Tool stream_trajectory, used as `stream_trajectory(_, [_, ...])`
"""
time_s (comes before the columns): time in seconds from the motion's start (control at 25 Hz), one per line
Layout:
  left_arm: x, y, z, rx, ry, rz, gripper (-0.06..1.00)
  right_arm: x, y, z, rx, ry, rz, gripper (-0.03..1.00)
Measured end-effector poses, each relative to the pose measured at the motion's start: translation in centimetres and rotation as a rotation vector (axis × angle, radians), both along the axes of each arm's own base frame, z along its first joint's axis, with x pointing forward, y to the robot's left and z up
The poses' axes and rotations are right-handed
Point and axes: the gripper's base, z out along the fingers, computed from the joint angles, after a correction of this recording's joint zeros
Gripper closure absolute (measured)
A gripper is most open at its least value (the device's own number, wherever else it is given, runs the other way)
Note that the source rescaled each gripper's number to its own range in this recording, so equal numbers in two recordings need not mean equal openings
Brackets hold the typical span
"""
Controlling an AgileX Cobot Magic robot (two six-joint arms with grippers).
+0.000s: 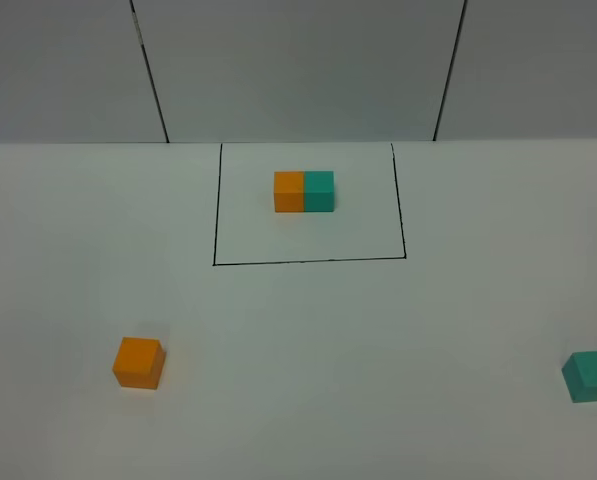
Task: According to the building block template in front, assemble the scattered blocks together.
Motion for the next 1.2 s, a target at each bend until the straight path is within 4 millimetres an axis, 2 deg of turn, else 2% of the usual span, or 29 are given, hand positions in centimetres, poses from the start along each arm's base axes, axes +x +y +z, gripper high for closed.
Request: stream_trajectory(1.2, [0.0,0.0,0.0,-0.002,0.0,0.001,0.24,0.0,0.0,0.0,0.0,0.0,0.0,0.27])
